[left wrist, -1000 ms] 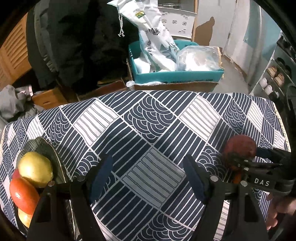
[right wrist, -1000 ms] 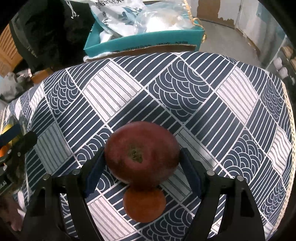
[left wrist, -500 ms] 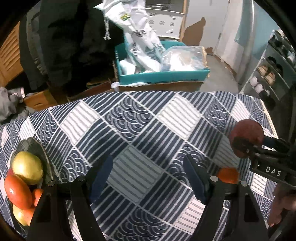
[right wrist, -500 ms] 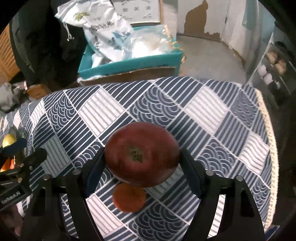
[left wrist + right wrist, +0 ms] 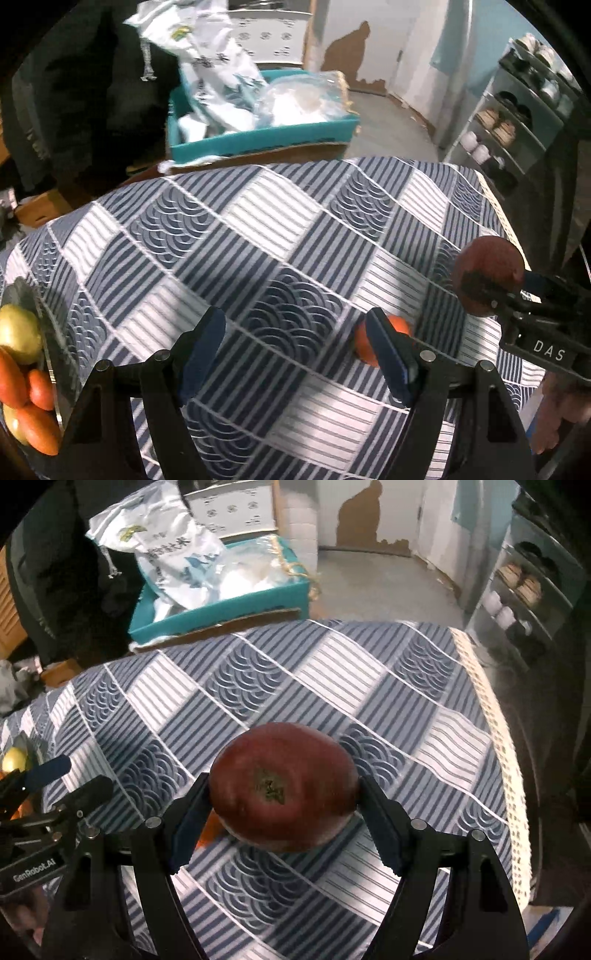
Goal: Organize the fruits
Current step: 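Close the left gripper on the small orange and lift it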
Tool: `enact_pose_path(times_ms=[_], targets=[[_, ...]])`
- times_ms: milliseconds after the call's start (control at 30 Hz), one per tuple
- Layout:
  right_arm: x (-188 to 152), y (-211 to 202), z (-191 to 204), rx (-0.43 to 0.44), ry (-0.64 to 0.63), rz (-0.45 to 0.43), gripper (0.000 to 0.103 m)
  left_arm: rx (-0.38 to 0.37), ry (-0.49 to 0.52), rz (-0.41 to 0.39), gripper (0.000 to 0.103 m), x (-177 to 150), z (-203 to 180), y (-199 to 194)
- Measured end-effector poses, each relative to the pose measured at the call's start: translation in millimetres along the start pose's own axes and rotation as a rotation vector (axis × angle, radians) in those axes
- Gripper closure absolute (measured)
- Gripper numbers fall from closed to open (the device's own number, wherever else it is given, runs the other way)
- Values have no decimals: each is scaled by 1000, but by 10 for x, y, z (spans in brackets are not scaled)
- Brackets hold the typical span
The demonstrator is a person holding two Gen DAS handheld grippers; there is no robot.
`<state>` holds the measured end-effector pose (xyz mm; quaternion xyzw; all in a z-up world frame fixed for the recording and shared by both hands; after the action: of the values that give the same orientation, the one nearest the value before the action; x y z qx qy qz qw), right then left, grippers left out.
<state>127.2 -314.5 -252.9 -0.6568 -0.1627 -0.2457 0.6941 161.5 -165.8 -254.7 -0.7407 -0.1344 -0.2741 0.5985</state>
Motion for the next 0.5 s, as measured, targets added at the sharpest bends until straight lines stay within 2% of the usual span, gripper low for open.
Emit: enact_pose_path(times_ms=[233,500], targets=[[-184,-21,-323,-15,76,22,25,-38,59,32,23,-121,-339,122],[-284,-46,-511,-40,100,30,25,-47,87,81,23,-260,-517,323]])
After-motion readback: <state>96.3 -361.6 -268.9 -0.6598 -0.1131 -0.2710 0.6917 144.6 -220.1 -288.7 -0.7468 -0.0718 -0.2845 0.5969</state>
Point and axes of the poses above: each gripper's, at about its wrist camera, not at the fingertips, and y roughly the way its jaws point, z to its left, x to its top, the point moved 6 cm from there along y, roughly the way its jaws point, and after that the axes turned 7 degrees about -z, right-handed, at the moved point
